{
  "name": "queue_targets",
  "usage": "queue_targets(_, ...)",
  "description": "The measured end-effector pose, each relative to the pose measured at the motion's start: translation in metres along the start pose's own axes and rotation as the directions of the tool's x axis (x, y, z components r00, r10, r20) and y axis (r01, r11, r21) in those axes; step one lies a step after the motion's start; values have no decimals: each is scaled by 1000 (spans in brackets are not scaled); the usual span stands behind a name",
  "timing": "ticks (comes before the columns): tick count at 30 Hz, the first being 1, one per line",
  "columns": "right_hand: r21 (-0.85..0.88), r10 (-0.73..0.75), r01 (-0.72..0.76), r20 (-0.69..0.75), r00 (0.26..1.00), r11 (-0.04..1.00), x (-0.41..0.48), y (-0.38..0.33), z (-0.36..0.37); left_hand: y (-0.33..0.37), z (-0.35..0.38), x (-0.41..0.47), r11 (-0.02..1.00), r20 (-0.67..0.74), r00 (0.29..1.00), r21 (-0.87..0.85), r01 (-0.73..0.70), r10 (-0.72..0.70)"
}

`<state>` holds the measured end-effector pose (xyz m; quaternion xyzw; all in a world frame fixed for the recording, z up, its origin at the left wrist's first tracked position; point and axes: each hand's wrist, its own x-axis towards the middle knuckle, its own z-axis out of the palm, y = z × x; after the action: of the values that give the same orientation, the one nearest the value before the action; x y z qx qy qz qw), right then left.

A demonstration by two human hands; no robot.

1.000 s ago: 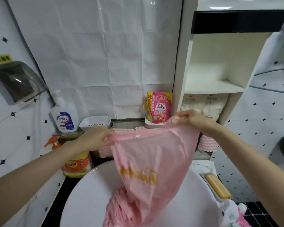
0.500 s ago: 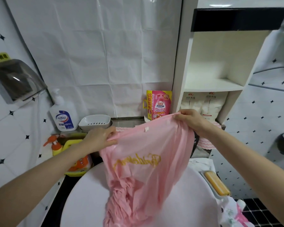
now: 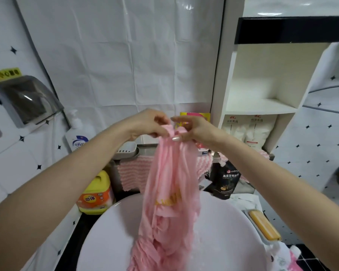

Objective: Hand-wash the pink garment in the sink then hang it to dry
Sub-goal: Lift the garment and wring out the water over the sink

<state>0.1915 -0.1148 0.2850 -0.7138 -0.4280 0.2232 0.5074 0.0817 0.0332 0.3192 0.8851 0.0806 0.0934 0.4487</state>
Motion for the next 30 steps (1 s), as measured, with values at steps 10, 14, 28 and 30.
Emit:
queue_targets(10,19,-219,225,-162,962,974,38,-87,-9,-9,-15,6,909,-154,965,-330,-253,213)
queue_targets(14,96,-312,341,-232,921,935,44,-134,-11,-35,39,8,947,-168,984,-300,-114,65)
queue_targets(28,-155,-106,47,-398,911,987,17,-108,-77,-86,25,-12,951,-408,887,-292,100,-218)
queue_targets(30,-390,-44,-85,-310,950,917,11,-93,-84,-76,3,-8,980,-433,889,-180,78,-151)
